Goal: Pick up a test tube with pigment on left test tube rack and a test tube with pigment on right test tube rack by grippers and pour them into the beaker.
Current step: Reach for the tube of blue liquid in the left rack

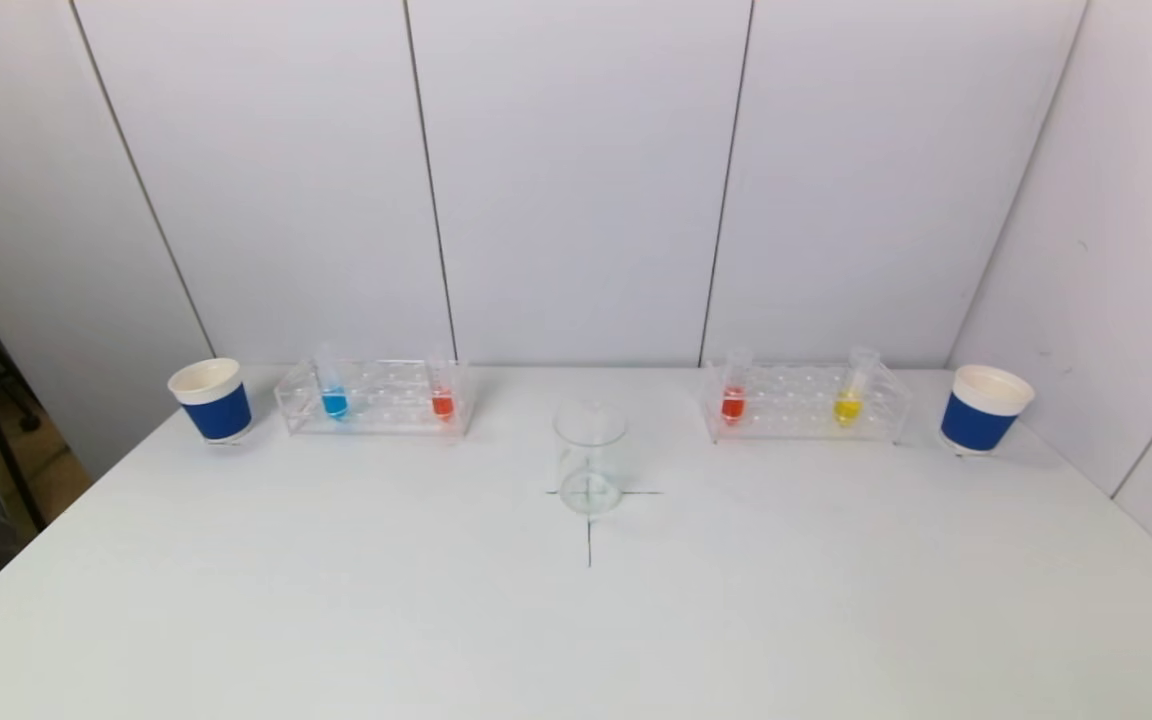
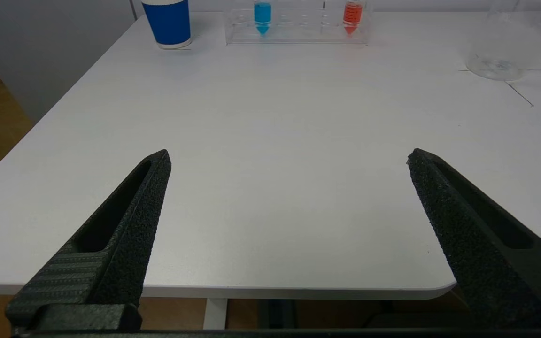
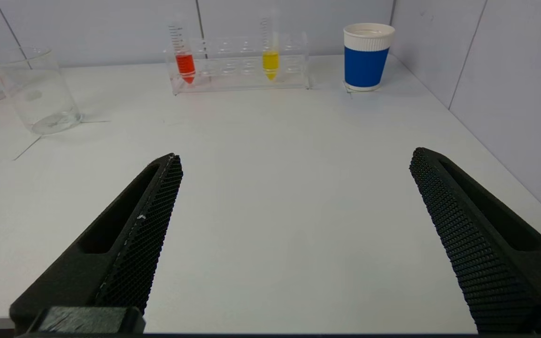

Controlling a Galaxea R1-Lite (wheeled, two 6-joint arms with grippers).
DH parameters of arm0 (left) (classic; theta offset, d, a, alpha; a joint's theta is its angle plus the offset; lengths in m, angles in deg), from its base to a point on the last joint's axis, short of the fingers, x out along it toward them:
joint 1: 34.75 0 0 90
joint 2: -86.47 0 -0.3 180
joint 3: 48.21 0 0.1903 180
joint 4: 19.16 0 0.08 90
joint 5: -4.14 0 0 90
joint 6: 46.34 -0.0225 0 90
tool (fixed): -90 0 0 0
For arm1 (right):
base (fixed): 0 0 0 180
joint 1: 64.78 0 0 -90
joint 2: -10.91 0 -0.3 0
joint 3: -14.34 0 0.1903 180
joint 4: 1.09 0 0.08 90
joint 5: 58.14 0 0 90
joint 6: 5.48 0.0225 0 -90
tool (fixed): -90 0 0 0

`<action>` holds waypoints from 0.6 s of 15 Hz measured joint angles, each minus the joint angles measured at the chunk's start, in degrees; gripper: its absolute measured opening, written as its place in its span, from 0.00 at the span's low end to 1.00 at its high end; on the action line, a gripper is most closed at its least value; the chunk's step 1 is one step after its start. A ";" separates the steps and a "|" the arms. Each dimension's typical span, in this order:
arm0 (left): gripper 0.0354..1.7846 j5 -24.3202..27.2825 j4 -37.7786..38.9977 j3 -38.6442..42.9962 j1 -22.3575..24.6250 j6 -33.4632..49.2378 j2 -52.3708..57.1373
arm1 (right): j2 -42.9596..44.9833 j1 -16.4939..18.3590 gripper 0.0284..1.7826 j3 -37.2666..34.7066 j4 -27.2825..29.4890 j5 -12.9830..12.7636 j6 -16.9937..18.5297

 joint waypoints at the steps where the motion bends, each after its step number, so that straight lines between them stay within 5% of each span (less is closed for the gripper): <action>1: 0.99 -0.02 0.00 0.00 0.00 -0.04 0.00 | 0.00 0.00 0.99 0.00 0.00 0.00 0.00; 9: 0.99 -0.02 0.00 0.00 -0.02 -0.02 0.00 | 0.00 0.02 0.99 0.00 0.00 0.02 -0.02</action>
